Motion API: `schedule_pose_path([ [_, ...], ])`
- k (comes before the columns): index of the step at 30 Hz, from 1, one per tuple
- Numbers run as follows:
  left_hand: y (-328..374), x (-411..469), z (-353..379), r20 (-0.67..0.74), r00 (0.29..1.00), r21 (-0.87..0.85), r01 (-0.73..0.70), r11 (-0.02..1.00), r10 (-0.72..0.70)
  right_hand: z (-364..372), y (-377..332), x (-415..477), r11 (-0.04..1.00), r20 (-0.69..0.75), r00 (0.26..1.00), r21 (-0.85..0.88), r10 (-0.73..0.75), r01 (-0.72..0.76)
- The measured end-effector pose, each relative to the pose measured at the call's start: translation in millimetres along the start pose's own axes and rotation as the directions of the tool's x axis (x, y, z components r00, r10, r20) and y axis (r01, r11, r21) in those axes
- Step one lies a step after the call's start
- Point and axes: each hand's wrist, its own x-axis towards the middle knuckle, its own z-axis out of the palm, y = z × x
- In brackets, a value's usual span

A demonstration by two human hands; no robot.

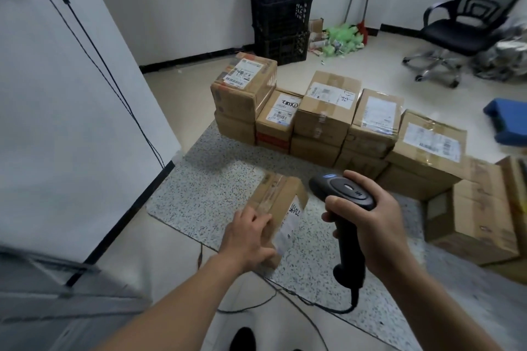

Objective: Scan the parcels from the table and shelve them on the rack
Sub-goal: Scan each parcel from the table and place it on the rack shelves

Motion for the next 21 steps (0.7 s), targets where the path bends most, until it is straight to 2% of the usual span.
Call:
schedule_pose_path([
  [4,10,5,10,0.033,0.999,0.052,0.035,0.998,-0.037,-7,6,-4,1.0,-0.036,0.999,0.007,0.016,-0.015],
  [8,17,17,11,0.113,0.978,0.048,0.17,0.984,-0.174,-13,13,-7,0.999,-0.065,0.997,0.013,0.032,-0.032],
  [14,16,32,2,0.228,0.929,0.018,0.297,0.955,-0.293,-19,15,-10,0.999,-0.096,0.995,0.033,0.027,-0.023],
  [18,5,38,-13,0.28,0.906,-0.113,0.36,0.926,-0.318,-17,13,-10,0.999,-0.11,0.994,0.034,0.014,-0.01],
  [21,-9,35,-26,0.325,0.894,-0.314,0.409,0.857,-0.308,-11,9,-11,1.0,-0.102,0.995,0.028,0.004,-0.002],
])
